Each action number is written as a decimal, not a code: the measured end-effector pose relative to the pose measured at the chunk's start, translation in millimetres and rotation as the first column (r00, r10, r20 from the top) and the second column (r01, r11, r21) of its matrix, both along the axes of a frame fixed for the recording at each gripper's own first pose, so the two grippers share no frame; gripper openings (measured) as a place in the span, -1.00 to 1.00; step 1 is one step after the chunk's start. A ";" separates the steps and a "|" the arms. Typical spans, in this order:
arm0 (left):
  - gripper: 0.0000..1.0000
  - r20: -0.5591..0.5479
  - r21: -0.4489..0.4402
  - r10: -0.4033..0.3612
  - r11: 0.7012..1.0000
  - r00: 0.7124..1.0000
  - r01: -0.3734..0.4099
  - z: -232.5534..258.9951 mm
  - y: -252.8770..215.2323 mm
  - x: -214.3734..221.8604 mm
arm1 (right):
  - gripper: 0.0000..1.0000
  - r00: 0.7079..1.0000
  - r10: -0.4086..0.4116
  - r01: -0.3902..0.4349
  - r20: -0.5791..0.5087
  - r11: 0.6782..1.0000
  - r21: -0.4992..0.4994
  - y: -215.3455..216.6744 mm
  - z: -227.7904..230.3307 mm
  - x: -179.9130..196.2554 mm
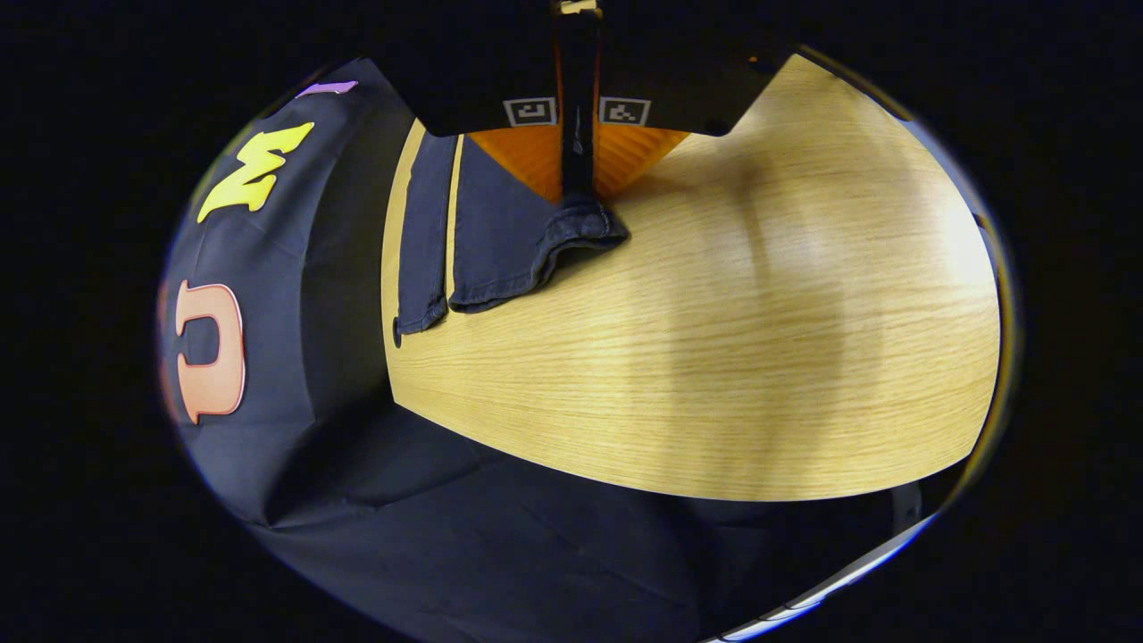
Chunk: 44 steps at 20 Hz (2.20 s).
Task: Grasp the waist and the cuffs of the jeans and fold them to make the two legs overlap; first hold the waist and fold one-third of the jeans toward the cuffs, then hold the cuffs and fold the remaining one-third in the same direction to finish folding.
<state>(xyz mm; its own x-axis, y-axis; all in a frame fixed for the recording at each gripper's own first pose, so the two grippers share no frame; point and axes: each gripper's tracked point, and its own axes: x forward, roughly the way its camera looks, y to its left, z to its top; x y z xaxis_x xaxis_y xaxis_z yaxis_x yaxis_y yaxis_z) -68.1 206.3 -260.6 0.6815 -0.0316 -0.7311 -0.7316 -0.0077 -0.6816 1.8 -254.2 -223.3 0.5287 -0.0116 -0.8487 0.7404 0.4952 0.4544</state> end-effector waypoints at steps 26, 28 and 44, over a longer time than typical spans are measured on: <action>-0.94 -0.064 0.005 0.061 0.998 0.996 -0.061 30.0 -6.5 -12.0 | -0.82 0.994 0.056 -0.069 0.091 0.988 0.137 -6.0 24.6 40.8; -0.94 -0.060 -0.004 0.072 0.997 0.996 -0.072 44.1 -5.6 -22.5 | -0.82 0.989 0.082 -0.097 0.119 0.987 0.126 -3.8 46.3 46.7; -0.94 0.041 0.007 0.072 0.997 0.997 -0.073 122.9 27.3 131.0 | -0.82 0.961 0.106 -0.173 0.256 0.951 0.255 21.7 94.8 227.7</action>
